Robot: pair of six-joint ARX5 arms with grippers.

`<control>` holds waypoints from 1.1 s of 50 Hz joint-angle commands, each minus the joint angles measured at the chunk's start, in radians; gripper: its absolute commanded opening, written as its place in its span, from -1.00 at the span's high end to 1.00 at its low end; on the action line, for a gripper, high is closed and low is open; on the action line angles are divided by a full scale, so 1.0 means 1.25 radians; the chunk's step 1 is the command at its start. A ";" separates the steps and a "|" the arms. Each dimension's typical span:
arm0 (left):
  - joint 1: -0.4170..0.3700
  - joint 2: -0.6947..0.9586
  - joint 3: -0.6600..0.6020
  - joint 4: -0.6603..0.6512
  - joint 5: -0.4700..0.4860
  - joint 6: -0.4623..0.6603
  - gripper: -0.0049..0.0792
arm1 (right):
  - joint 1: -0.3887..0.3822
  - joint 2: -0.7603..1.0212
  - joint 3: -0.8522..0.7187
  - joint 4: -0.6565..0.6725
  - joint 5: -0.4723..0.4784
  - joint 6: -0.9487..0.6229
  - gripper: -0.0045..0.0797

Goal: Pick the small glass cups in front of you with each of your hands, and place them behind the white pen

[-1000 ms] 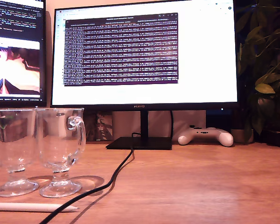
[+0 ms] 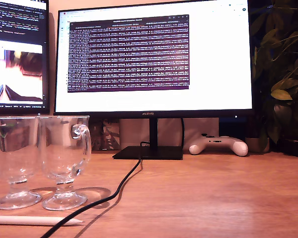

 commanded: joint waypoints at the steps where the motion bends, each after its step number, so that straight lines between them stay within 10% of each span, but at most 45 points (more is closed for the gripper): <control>1: 0.003 -0.005 -0.026 -0.002 0.000 -0.003 0.93 | 0.000 -0.023 -0.031 0.008 -0.005 0.017 0.91; 55: 0.003 -0.005 -0.026 -0.002 0.000 -0.003 0.93 | 0.004 -0.428 -0.227 -0.058 -0.003 -0.038 0.91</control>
